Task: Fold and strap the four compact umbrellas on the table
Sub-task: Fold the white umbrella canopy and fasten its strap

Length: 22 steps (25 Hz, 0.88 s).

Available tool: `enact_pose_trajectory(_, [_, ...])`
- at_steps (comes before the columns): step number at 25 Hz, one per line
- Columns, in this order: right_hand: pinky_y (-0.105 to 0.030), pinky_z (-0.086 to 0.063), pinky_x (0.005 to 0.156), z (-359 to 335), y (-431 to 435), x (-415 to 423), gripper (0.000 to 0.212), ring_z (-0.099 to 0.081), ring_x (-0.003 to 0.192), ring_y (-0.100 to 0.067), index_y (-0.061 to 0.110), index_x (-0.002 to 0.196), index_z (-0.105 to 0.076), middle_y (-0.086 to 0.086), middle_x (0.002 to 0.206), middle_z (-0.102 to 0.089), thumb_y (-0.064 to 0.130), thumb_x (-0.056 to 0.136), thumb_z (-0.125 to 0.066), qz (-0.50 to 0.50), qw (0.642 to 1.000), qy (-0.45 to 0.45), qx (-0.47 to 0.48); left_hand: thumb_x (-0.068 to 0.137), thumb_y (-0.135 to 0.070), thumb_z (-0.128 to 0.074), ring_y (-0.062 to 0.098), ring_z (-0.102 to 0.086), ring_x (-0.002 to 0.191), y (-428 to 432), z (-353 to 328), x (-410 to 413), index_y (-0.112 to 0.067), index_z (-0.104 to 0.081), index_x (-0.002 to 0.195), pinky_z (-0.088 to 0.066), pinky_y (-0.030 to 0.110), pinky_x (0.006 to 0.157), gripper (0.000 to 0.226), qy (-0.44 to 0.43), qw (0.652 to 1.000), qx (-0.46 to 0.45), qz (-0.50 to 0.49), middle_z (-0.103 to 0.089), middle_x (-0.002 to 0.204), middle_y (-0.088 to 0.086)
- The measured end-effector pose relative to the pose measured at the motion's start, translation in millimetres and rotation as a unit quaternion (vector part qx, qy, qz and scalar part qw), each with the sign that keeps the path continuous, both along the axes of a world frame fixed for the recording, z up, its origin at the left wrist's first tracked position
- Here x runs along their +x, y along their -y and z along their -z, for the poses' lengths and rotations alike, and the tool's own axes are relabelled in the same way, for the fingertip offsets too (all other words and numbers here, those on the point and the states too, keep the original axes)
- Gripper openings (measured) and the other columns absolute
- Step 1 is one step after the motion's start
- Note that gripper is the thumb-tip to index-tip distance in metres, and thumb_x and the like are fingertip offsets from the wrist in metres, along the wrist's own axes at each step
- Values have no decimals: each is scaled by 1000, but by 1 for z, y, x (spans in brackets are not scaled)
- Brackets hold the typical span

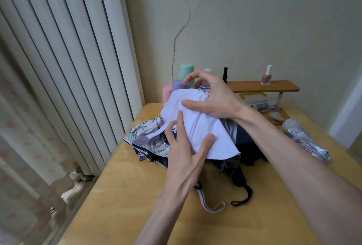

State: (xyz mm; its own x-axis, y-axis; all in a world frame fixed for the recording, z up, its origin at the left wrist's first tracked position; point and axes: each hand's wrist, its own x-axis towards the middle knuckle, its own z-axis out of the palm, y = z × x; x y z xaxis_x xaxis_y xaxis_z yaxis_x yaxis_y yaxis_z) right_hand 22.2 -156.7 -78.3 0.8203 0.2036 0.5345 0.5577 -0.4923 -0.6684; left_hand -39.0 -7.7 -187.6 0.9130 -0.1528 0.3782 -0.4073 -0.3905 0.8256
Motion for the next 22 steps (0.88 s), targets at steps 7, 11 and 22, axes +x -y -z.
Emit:
enact_pose_trajectory(7, [-25,-52,78,2,-13,3,34,-59,84,-9,31,102,-66,-10,102,-70,19,75,-82,7,999,36,-13,73,-78,-74,-1,-68,112,0,3,11,-50,-51,141,-56,24,83,78,-116,981,-144,55,-69,123,-28])
enact_pose_trajectory(11, [-43,-54,94,10,-24,3,21,-66,91,-13,23,95,-73,-1,98,-75,12,80,-82,-16,999,32,-21,77,-59,-79,14,-55,51,-2,0,8,-15,-62,92,-42,22,46,50,-199,951,-211,103,-61,64,-8])
enact_pose_trajectory(22, [-20,-32,108,36,2,-22,77,-38,137,-5,44,145,-48,15,137,-38,61,79,-84,103,993,-12,-60,96,-50,-75,9,-44,52,-2,23,40,-17,-50,75,-37,23,50,47,-161,941,-295,-44,-52,60,-12])
